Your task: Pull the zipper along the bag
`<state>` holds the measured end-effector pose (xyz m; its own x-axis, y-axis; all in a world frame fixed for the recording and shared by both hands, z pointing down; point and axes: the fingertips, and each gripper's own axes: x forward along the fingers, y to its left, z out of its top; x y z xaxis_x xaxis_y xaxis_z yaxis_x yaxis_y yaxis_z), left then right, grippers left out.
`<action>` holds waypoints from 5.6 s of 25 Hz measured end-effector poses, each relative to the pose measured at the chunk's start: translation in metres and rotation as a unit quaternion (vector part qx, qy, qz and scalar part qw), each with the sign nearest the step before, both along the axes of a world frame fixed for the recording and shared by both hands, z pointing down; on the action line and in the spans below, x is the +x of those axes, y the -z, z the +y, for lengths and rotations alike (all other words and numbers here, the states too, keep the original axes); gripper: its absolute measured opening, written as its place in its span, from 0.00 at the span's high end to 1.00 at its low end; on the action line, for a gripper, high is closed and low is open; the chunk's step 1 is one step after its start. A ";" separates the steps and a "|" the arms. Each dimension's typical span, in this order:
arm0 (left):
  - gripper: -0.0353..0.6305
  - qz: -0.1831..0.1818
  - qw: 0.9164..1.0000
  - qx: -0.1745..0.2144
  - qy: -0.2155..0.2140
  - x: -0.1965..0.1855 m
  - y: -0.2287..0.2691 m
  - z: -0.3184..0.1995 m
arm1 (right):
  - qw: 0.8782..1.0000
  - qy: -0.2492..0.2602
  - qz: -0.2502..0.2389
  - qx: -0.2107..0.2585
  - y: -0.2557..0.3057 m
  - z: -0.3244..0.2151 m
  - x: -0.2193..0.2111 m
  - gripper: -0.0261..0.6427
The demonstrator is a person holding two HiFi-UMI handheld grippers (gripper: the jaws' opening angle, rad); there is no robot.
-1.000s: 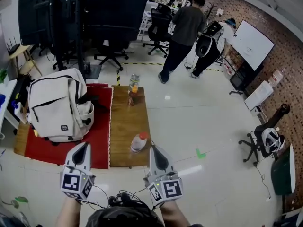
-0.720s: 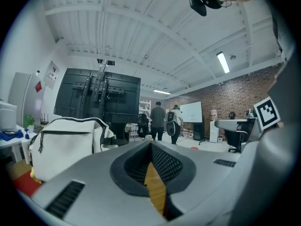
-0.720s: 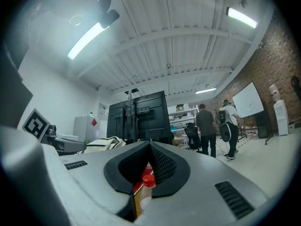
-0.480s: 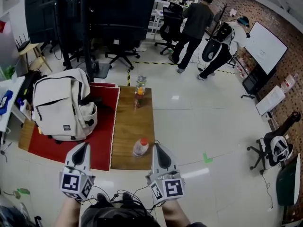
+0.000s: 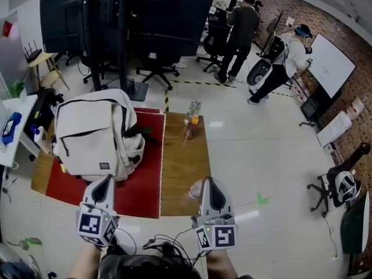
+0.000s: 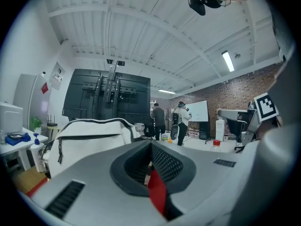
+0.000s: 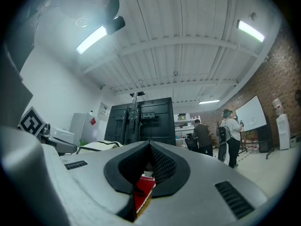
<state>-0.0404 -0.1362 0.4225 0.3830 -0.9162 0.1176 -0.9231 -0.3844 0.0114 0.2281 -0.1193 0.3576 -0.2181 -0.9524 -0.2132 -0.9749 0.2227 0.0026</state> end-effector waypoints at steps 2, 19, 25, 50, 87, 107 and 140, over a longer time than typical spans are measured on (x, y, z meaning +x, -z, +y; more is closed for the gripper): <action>0.90 0.006 1.000 -0.002 0.004 -0.039 -0.002 -0.011 | 1.000 -0.007 0.002 0.006 0.000 -0.007 -0.033 0.95; 0.90 0.032 0.999 -0.003 0.024 -0.255 -0.018 -0.055 | 0.999 0.023 0.024 -0.007 -0.012 -0.050 -0.253 0.95; 0.90 0.037 0.999 -0.003 0.014 -0.299 -0.014 -0.061 | 0.999 0.024 0.027 -0.009 -0.007 -0.054 -0.304 0.95; 0.90 0.025 0.999 0.003 -0.032 -0.378 -0.010 -0.059 | 0.997 0.057 -0.015 -0.058 -0.045 -0.046 -0.448 0.95; 0.78 -0.027 0.997 -0.071 -0.012 -0.341 -0.065 -0.132 | 0.977 0.185 -0.023 -0.108 -0.075 -0.118 -0.480 0.95; 0.78 0.006 0.993 -0.102 -0.055 -0.333 -0.086 -0.155 | 0.967 0.218 -0.017 -0.130 -0.091 -0.135 -0.515 0.95; 0.86 0.016 0.984 -0.091 -0.154 -0.339 -0.087 -0.151 | 0.952 0.204 0.128 -0.191 -0.150 -0.169 -0.587 0.82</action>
<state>-0.3792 -0.2873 0.5090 0.6457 -0.7206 0.2527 -0.7609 -0.6349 0.1336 -0.3589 -0.2878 0.5074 -0.5844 -0.7746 0.2418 -0.7853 0.6149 0.0716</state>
